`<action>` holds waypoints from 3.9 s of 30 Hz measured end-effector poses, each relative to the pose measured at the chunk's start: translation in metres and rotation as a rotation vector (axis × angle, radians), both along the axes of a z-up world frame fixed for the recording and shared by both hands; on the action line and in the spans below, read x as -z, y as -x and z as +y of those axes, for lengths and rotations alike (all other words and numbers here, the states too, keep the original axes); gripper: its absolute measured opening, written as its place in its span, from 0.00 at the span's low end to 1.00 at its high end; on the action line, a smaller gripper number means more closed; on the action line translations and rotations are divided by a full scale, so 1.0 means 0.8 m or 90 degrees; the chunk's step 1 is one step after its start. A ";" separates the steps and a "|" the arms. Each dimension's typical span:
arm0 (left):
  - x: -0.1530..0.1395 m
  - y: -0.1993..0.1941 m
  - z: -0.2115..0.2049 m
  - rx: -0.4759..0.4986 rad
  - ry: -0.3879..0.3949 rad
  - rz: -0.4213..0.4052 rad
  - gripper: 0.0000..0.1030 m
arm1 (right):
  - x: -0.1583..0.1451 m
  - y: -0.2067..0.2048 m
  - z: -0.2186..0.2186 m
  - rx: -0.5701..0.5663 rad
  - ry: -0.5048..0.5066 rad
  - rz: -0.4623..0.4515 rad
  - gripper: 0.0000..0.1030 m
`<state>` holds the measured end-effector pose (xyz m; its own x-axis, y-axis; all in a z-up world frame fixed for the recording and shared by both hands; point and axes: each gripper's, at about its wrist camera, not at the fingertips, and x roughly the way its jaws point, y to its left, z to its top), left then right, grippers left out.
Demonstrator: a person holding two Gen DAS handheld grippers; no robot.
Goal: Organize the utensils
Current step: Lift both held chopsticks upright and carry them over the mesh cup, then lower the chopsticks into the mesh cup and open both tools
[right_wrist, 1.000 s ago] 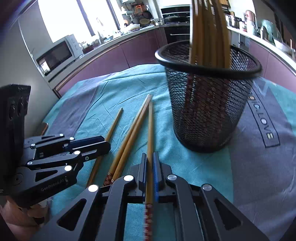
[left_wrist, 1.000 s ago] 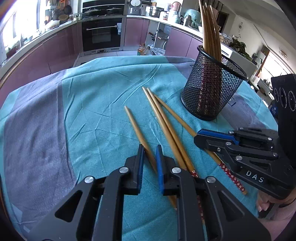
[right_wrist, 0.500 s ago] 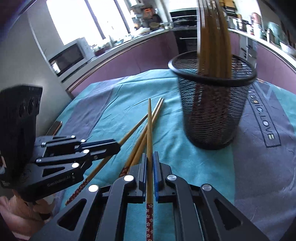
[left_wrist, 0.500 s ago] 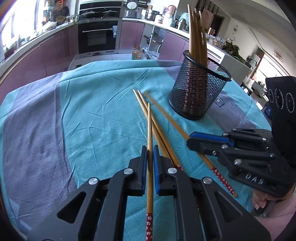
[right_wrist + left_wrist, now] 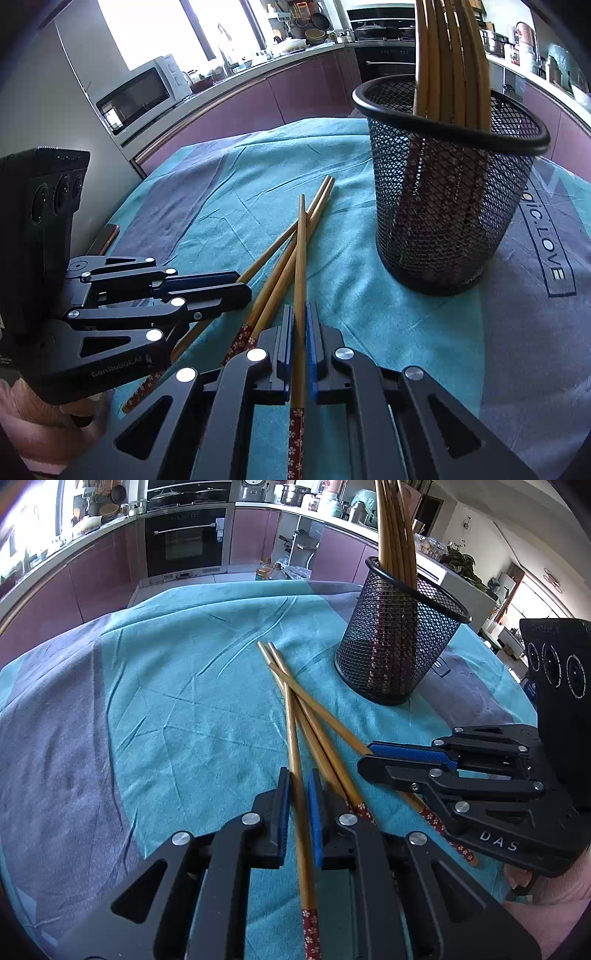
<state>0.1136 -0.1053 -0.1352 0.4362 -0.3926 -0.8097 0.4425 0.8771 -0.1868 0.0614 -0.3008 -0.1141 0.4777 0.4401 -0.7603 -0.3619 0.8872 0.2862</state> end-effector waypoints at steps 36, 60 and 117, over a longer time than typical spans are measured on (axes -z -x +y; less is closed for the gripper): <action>-0.166 0.043 0.036 0.026 0.162 -0.134 0.07 | -0.112 0.042 -0.061 0.020 -0.070 -0.184 0.06; -0.254 0.015 0.002 0.046 0.206 -0.222 0.07 | -0.201 0.015 -0.101 0.079 -0.080 -0.312 0.06; -0.188 -0.105 -0.103 0.075 0.046 -0.116 0.10 | -0.116 -0.072 -0.109 0.131 -0.036 -0.168 0.08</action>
